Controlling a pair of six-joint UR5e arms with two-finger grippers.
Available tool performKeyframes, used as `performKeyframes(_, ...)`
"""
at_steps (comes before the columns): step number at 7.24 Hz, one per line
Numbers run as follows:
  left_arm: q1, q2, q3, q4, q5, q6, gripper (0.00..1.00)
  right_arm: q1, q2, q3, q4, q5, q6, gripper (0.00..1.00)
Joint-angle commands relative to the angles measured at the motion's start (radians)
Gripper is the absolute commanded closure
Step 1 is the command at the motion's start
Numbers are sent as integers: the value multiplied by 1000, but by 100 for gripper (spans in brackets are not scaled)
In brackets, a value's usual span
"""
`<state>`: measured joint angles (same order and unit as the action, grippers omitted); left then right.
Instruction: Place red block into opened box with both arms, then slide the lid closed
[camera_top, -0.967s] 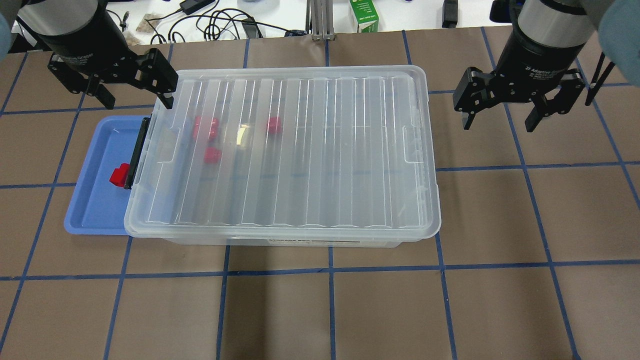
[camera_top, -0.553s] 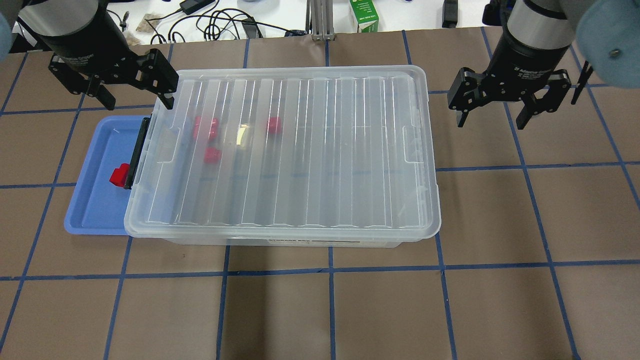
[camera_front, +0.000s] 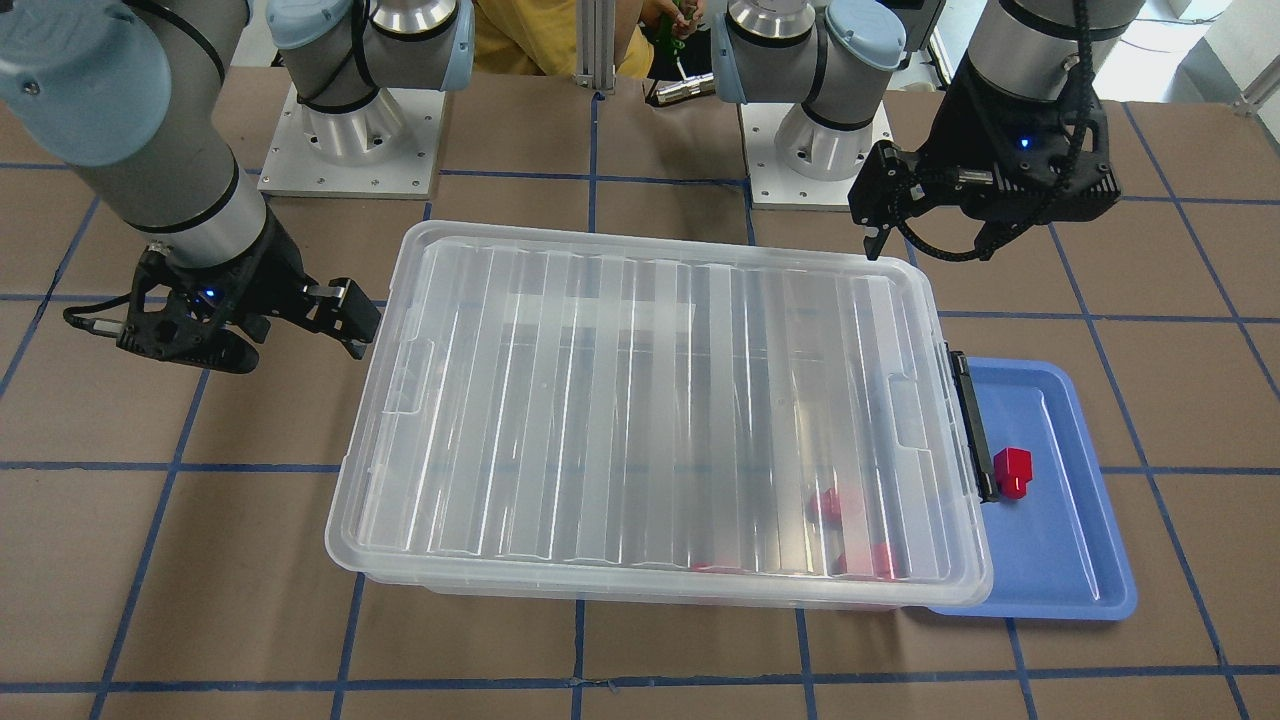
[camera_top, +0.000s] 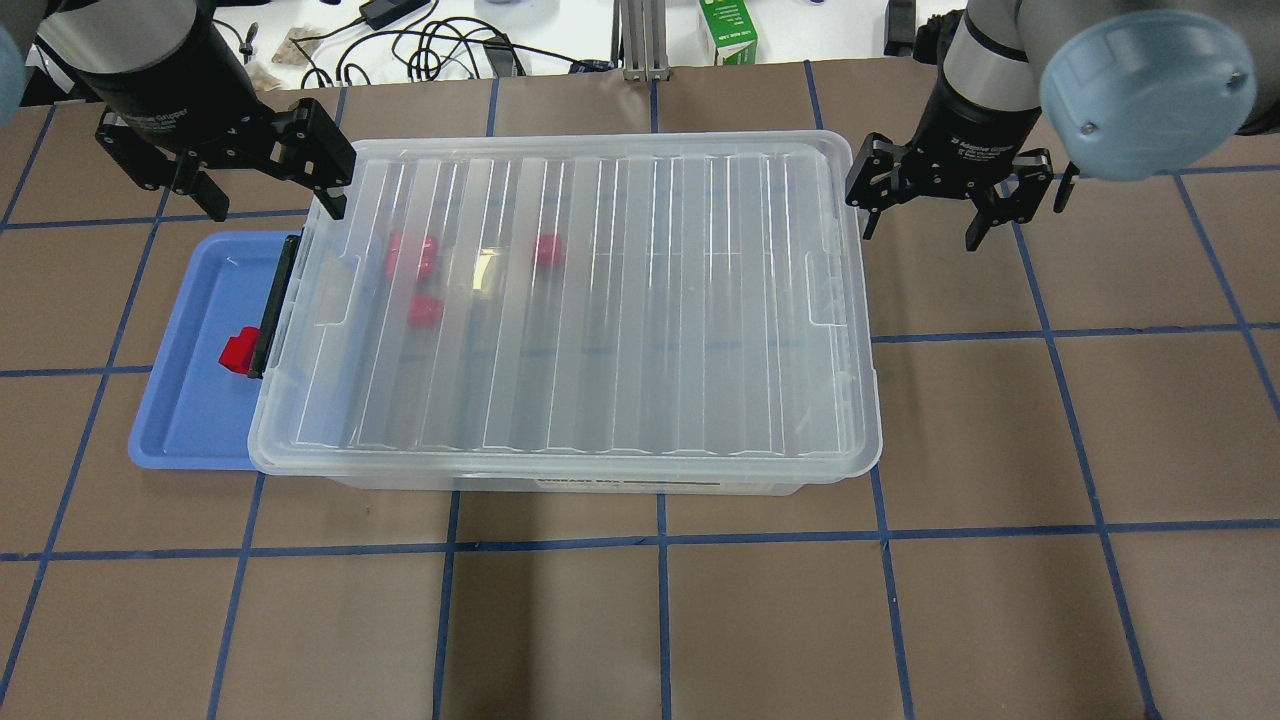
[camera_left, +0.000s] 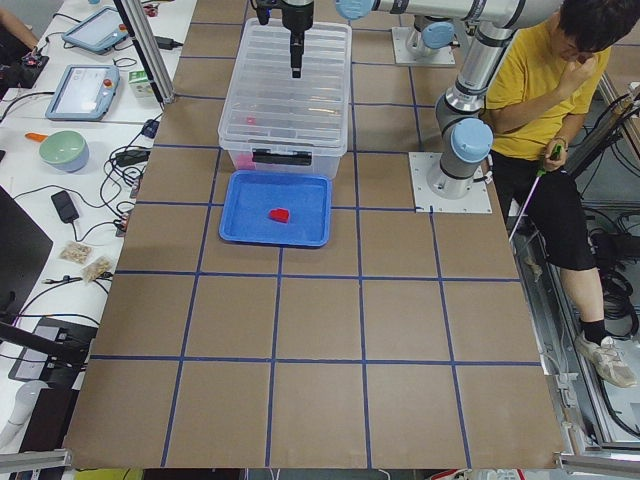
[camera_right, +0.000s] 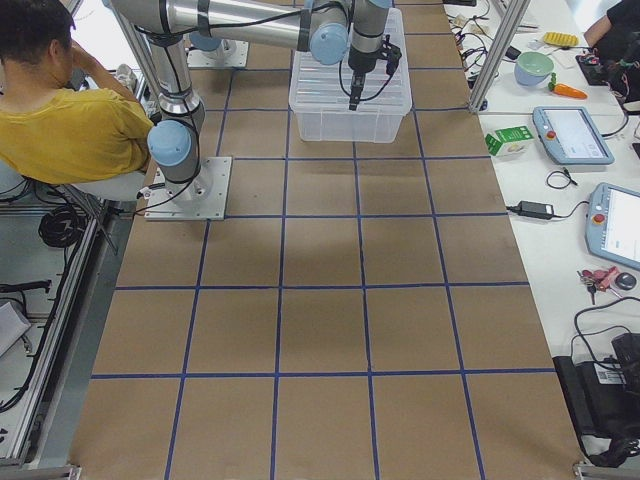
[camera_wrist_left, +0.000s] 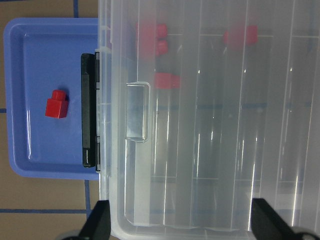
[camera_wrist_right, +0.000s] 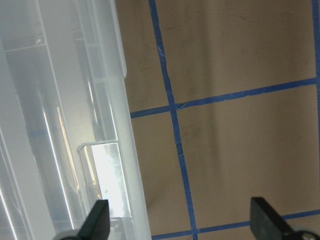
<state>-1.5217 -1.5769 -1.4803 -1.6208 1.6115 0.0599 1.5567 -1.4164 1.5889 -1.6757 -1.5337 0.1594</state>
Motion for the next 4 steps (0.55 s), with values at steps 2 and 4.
performKeyframes(2,0,-2,0,1,1,0,0,17,43,40,-38,10,-6,0)
performKeyframes(4,0,-2,0,1,1,0,0,17,45,65,-38,10,-9,0)
